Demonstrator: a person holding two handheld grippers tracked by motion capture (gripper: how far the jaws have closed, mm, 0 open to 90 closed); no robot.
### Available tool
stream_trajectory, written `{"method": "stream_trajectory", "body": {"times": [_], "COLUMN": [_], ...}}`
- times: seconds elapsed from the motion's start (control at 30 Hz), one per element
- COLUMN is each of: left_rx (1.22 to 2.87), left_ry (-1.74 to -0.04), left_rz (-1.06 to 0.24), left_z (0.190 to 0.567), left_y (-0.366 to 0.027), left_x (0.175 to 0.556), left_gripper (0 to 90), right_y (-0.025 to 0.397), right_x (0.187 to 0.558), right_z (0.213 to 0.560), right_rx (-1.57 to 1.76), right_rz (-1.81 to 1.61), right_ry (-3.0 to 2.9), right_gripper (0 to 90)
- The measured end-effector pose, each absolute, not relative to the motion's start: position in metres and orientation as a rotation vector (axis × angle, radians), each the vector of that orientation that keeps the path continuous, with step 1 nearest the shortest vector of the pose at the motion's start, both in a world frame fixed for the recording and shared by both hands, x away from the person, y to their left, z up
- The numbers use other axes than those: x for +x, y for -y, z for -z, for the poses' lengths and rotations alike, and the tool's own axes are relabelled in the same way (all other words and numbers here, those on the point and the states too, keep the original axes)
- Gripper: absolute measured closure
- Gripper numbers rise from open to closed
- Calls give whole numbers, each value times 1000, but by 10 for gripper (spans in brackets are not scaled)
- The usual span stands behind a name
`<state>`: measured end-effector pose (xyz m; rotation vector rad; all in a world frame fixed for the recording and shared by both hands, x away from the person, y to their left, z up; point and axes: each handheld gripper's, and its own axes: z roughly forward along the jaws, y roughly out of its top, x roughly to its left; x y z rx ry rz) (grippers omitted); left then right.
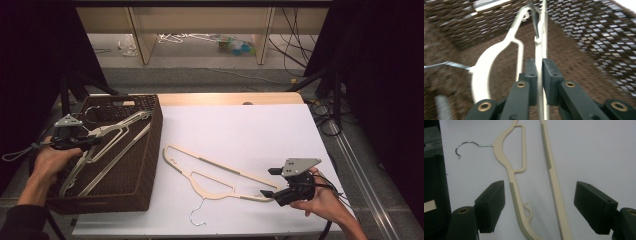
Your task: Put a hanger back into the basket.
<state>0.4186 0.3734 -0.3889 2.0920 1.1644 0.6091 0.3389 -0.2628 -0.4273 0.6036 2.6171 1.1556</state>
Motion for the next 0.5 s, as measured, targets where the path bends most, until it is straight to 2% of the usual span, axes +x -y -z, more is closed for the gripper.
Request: {"method": "stream_trajectory", "body": {"times": [0.03, 0.1, 0.17, 0.2, 0.3, 0.33, 0.37, 0.43, 0.5], "left_rx": [2072, 2105, 2047, 2094, 2105, 2087, 2073, 2053, 2038], "left_ry": [-1241, -1254, -1288, -1268, -1323, -1349, -1358, -1371, -1382], "left_rz": [-629, -637, -642, -632, -688, -691, -694, -706, -724], "left_z": [392, 392, 396, 395, 396, 396, 395, 394, 391], "left_y": [-373, -377, -376, -379, -376, -375, -376, -376, -375], "left_x": [417, 417, 417, 418, 415, 415, 414, 413, 411], "left_gripper": [782, 770, 754, 749, 709, 640, 613, 602, 549], "right_y": [263, 262, 262, 262, 262, 263, 263, 262, 262], "right_x": [339, 339, 339, 339, 339, 339, 339, 339, 338], "right_z": [427, 427, 427, 427, 428, 428, 428, 428, 428], "right_rx": [607, 594, 596, 597, 603, 602, 602, 606, 599], "right_rz": [-1149, -1158, -1155, -1156, -1152, -1154, -1155, -1157, -1161], "right_ry": [-2621, -2623, -2624, -2624, -2621, -2622, -2622, -2621, -2617], "right_gripper": [262, 262, 262, 261, 262, 261, 262, 259, 259]}}
